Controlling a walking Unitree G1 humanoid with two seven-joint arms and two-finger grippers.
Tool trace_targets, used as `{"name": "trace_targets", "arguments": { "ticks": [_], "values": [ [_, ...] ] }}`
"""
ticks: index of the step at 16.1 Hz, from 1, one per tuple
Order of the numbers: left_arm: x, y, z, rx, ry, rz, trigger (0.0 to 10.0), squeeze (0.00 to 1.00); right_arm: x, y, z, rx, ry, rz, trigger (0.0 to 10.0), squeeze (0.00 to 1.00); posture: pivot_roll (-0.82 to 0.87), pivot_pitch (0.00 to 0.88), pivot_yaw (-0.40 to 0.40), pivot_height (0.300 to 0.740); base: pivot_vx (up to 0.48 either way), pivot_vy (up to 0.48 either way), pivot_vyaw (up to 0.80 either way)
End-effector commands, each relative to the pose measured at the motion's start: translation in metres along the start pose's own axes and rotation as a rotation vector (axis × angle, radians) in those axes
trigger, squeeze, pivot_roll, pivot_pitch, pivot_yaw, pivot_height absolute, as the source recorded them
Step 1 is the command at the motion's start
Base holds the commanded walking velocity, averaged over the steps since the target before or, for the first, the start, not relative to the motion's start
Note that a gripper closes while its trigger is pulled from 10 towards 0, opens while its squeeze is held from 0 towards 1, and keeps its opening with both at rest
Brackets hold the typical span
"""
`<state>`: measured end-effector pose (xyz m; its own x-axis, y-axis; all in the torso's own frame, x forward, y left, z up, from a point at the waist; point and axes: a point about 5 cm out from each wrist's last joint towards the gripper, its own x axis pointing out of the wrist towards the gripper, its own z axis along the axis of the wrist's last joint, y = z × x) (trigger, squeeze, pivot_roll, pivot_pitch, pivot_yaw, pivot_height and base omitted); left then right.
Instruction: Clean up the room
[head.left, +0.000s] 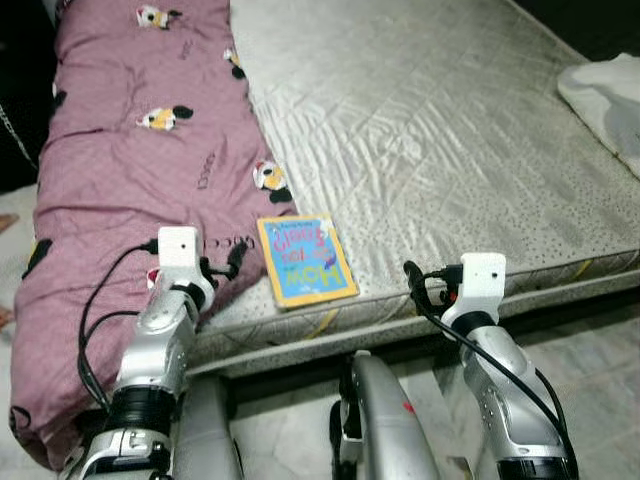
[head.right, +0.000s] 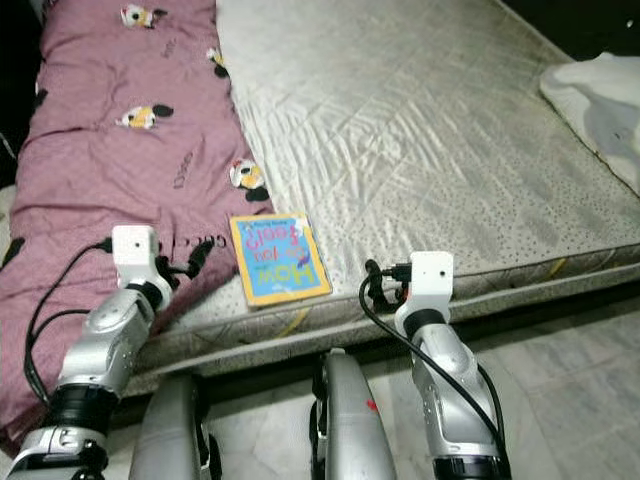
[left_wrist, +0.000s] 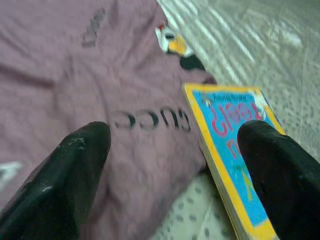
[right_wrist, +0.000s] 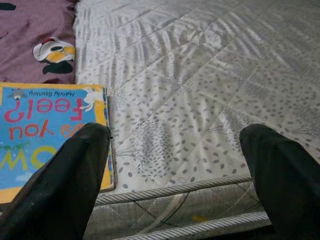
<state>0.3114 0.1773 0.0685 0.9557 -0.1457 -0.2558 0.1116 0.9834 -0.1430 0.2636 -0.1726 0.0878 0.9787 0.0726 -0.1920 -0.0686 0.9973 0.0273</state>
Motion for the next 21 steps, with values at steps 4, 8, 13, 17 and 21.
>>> {"name": "trace_targets", "arguments": {
  "ticks": [4, 8, 13, 17, 21],
  "values": [
    [0.006, -0.012, -0.002, -0.019, 0.032, -0.062, 10.0, 0.0, -0.003, 0.0, 0.004, -0.012, -0.01, 0.01, 10.0, 0.0, -0.07, 0.152, -0.069, 0.533, 0.0, 0.0, 0.0],
    [0.01, -0.011, -0.007, -0.091, 0.06, -0.042, 10.0, 0.0, -0.002, 0.001, 0.004, -0.022, -0.005, 0.019, 10.0, 0.0, -0.07, 0.155, -0.076, 0.533, 0.0, 0.0, 0.0],
    [0.019, -0.01, -0.007, -0.159, 0.07, -0.024, 10.0, 0.0, -0.007, -0.002, 0.005, -0.037, -0.005, 0.014, 10.0, 0.0, -0.1, 0.166, -0.084, 0.533, 0.0, 0.0, 0.0],
    [0.024, -0.01, -0.006, -0.182, 0.074, -0.016, 10.0, 0.0, -0.013, -0.009, 0.009, -0.068, -0.01, 0.002, 10.0, 0.0, -0.14, 0.181, -0.105, 0.533, 0.0, 0.0, 0.0],
    [0.033, -0.014, 0.001, -0.211, 0.052, -0.017, 10.0, 0.0, -0.018, -0.012, 0.013, -0.093, -0.007, 0.004, 10.0, 0.0, -0.17, 0.182, -0.12, 0.533, 0.0, 0.0, 0.0]
  ]
}}
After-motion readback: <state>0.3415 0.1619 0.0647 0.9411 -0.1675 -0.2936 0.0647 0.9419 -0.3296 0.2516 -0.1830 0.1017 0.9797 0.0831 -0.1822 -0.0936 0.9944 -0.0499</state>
